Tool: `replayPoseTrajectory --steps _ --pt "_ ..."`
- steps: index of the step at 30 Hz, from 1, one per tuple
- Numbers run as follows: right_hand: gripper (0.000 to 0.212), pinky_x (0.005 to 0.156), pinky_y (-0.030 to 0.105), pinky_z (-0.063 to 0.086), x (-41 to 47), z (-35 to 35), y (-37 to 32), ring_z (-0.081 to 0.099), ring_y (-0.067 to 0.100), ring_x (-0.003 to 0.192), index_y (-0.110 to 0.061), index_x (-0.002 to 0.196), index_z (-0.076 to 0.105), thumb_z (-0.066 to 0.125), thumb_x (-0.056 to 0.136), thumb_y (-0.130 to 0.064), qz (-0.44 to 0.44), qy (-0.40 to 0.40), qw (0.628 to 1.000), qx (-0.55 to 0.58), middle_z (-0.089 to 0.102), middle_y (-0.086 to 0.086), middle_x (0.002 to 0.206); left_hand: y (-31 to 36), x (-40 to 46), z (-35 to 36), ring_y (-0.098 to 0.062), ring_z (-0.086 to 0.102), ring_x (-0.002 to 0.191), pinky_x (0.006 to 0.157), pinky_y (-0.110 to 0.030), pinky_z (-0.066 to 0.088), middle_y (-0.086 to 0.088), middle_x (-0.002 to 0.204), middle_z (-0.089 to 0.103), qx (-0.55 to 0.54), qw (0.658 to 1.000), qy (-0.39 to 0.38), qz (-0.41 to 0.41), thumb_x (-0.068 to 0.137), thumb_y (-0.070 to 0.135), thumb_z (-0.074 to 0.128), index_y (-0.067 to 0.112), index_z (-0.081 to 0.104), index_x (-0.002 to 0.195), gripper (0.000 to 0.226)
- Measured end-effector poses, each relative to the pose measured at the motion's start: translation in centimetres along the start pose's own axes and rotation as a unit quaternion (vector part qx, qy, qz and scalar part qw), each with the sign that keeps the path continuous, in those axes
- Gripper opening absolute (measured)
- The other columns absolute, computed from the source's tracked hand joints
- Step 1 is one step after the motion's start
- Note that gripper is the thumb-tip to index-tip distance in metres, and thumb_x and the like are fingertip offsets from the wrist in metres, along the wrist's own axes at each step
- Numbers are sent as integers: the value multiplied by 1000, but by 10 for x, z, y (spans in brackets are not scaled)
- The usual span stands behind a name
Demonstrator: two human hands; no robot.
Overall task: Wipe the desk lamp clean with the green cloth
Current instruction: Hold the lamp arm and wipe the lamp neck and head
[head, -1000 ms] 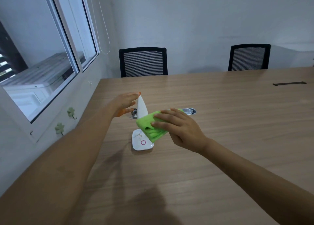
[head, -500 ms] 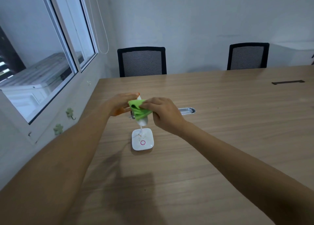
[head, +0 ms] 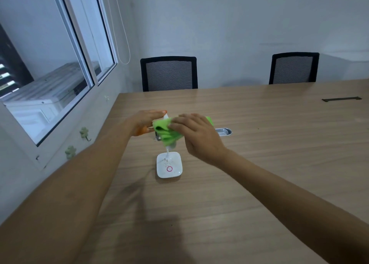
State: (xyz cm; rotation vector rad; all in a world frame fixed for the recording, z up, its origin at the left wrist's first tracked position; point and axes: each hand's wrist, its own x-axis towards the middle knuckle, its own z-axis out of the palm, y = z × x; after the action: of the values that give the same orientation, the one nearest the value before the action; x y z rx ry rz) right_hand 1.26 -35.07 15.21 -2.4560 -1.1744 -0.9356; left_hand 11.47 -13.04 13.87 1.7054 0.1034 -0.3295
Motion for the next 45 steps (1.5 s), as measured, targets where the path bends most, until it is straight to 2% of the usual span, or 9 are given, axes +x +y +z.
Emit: replayPoseTrajectory --steps 3,7,15,20,25,31,36,39,45 --pt "50 84 42 50 22 1 4 68 28 96 -13 102 70 33 69 -6 34 -49 998 -15 73 5 104 2 0 1 -24 57 117 106 -39 42 -6 116 66 11 1000 5 -2 78 32 70 15 64 118 43" --pt "50 78 42 53 19 5 -3 69 28 91 -14 97 71 30 69 -13 3 -91 996 -3 74 5 97 2 1 1 -23 55 121 106 -42 43 -4 128 62 16 1000 -2 -2 70 38 76 19 64 119 55" --pt "31 98 40 44 -44 2 -19 60 25 115 -17 104 68 44 88 -7 -149 -15 989 -8 70 2 113 4 0 3 -20 45 130 96 -31 41 1 139 53 18 1000 9 -8 82 31 68 22 63 119 38" --pt "46 88 40 49 -18 4 3 62 31 105 -8 107 67 35 75 2 21 61 995 81 69 12 112 5 0 3 -22 48 128 98 -33 44 -1 136 56 11 1000 13 -16 80 31 70 26 68 107 27" --pt "55 94 42 50 8 26 21 59 33 109 -2 117 61 34 72 11 182 17 967 176 64 17 120 5 -2 5 -20 51 123 93 -32 47 0 132 58 28 999 29 -12 80 31 71 20 64 119 41" --pt "59 96 41 50 -24 38 7 58 31 114 -4 123 58 34 71 12 158 4 962 222 61 16 125 4 -3 5 -21 48 126 97 -33 45 1 135 55 29 999 22 -13 82 34 68 25 64 120 39" --pt "42 99 34 45 -73 28 -5 55 29 118 -8 124 55 23 96 -10 51 35 986 155 61 15 126 3 -2 3 -22 47 128 97 -33 45 0 136 55 15 1000 17 -16 80 33 69 26 68 111 32" --pt "43 103 35 43 -91 29 0 53 28 122 -10 126 53 28 92 -3 12 50 992 113 61 12 128 5 -3 3 -21 47 127 95 -32 44 2 137 54 20 999 20 -17 82 33 67 28 68 106 24" --pt "53 101 39 46 -48 29 16 53 29 119 -3 124 55 31 79 9 142 125 965 180 58 18 127 6 -5 4 -20 48 126 91 -32 46 2 136 54 38 999 18 -21 81 35 69 26 65 118 38"
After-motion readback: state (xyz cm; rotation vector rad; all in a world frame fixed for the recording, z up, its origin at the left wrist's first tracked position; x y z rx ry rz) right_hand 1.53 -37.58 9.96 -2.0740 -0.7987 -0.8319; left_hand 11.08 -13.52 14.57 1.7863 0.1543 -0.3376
